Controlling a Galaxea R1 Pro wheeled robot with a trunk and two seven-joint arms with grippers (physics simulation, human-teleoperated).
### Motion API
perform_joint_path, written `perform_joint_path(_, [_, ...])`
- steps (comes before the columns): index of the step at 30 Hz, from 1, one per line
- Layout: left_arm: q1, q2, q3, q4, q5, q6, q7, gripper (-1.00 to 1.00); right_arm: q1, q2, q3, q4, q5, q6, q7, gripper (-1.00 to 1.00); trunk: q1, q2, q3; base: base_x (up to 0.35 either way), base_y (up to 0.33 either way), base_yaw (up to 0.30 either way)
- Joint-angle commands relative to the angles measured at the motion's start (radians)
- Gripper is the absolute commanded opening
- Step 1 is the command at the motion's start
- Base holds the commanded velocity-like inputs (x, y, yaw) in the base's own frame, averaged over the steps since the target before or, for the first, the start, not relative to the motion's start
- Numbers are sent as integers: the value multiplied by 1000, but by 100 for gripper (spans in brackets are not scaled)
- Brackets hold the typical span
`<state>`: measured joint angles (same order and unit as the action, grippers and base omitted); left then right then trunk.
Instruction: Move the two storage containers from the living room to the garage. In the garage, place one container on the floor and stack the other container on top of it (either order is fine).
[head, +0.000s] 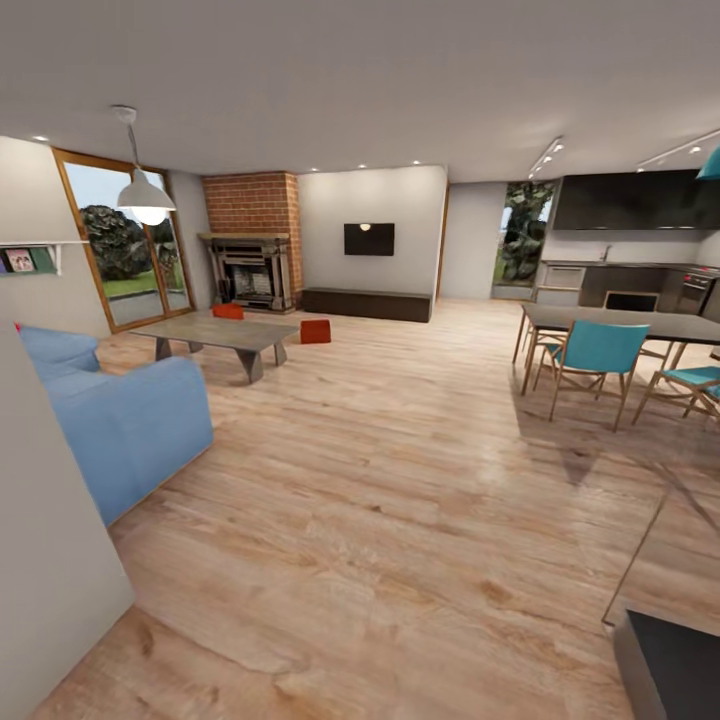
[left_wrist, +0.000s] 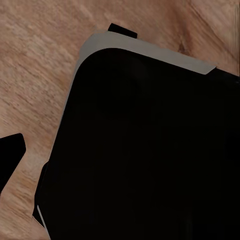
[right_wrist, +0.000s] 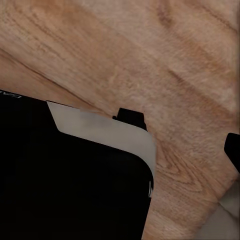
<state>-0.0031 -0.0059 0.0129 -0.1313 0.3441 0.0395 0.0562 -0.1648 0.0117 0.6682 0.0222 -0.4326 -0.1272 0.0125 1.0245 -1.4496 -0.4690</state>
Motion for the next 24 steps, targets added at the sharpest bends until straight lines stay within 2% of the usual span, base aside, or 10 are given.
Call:
perform_joint_path(1, [0,0,1,-2,4,4,4,100,-1,1,8,2,-10,-5,1,100,1,0,-1,322,0,0])
perform_joint_path(24, [0,-1,1,-2,4,-2,4,100,-1,-1,8,2,-11,-6,1,100,1,0,-1,322,0,0])
